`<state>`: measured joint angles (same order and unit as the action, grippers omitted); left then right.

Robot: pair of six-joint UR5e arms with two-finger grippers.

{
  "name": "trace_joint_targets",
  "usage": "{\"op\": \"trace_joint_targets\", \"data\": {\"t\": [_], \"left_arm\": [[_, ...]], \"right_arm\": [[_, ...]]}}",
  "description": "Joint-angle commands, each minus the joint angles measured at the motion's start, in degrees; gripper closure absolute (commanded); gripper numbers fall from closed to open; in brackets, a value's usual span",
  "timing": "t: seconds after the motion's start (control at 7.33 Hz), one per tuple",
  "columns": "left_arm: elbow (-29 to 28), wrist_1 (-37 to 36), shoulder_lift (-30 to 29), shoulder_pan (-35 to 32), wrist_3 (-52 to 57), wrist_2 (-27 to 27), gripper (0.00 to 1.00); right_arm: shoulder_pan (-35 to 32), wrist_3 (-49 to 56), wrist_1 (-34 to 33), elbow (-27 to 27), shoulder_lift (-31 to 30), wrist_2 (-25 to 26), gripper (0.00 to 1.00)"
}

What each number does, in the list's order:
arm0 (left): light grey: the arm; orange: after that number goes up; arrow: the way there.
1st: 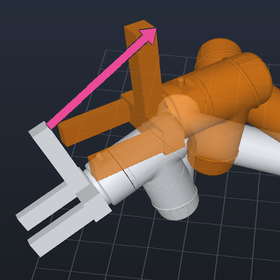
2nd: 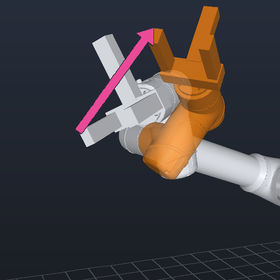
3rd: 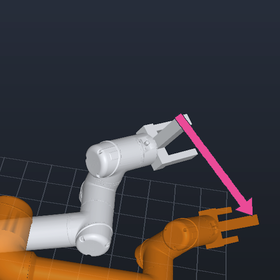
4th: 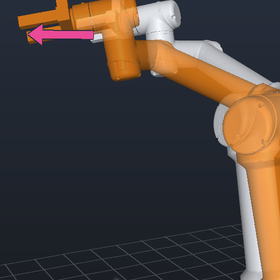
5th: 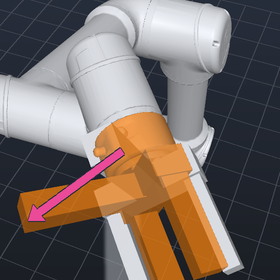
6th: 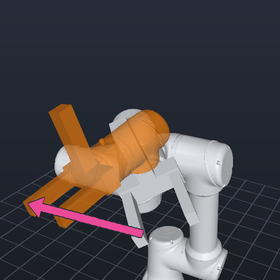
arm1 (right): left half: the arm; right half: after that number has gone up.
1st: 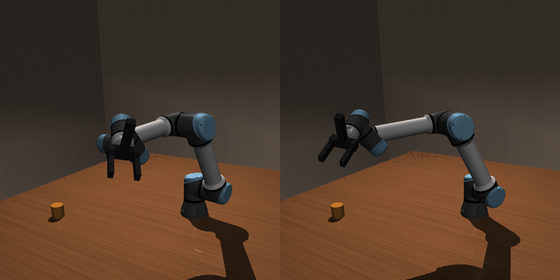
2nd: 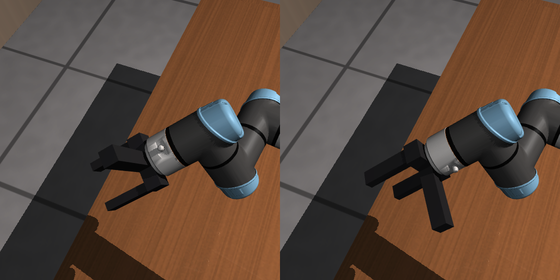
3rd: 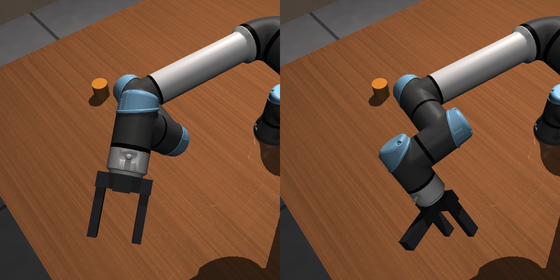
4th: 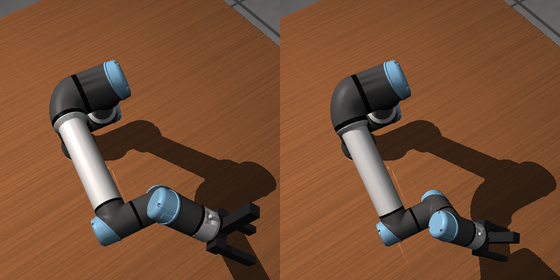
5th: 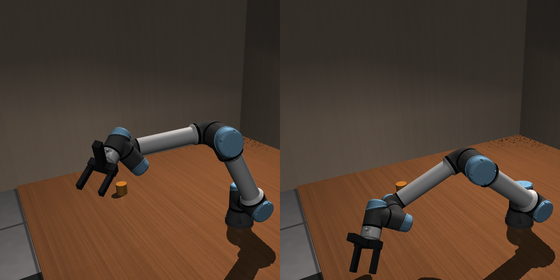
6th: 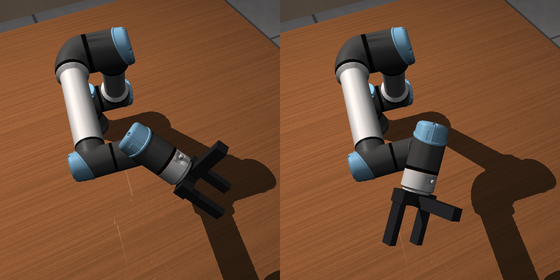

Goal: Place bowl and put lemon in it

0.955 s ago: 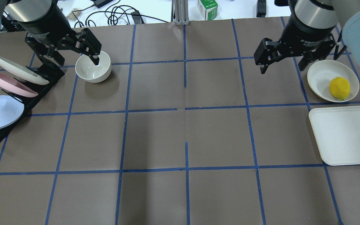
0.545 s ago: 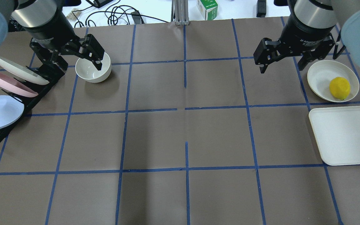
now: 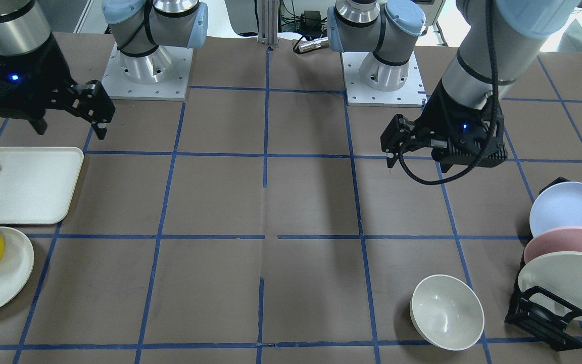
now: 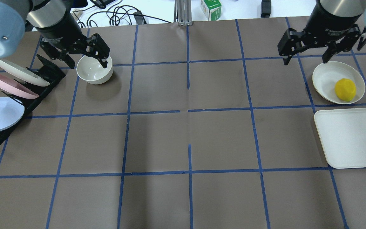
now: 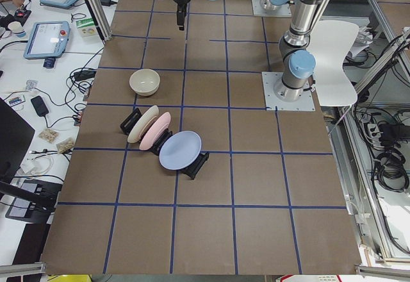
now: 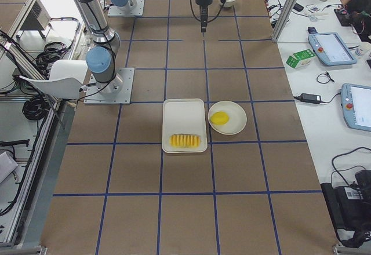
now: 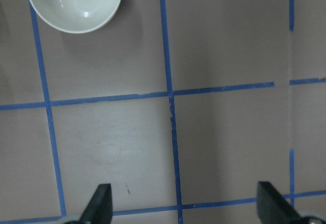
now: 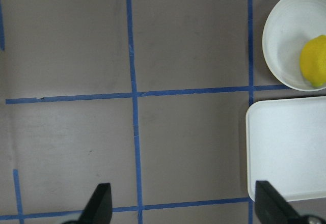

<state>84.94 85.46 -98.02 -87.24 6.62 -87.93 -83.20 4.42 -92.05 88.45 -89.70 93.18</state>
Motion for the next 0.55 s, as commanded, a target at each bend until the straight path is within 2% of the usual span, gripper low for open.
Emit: {"op": "trace_joint_targets", "data": {"t": [0.0,0.27,0.41], "left_arm": [[-3.97,-4.06,-10.12,4.06,4.77,-0.05,0.00],[-7.15,-13.60,-19.97,8.74,12.94,-0.13,0.00],[-7.68,-14.52,-23.59,9.97,14.55,-0.57,0.00]], "right_arm": [[6.19,11.15,-1.37,-0.91,2.33,0.33,0.00],[12.58,20.31,-2.78,-0.56,6.26,2.17,0.00],[16.88,25.15,-5.75,-0.56,9.59,2.09,0.00]]}}
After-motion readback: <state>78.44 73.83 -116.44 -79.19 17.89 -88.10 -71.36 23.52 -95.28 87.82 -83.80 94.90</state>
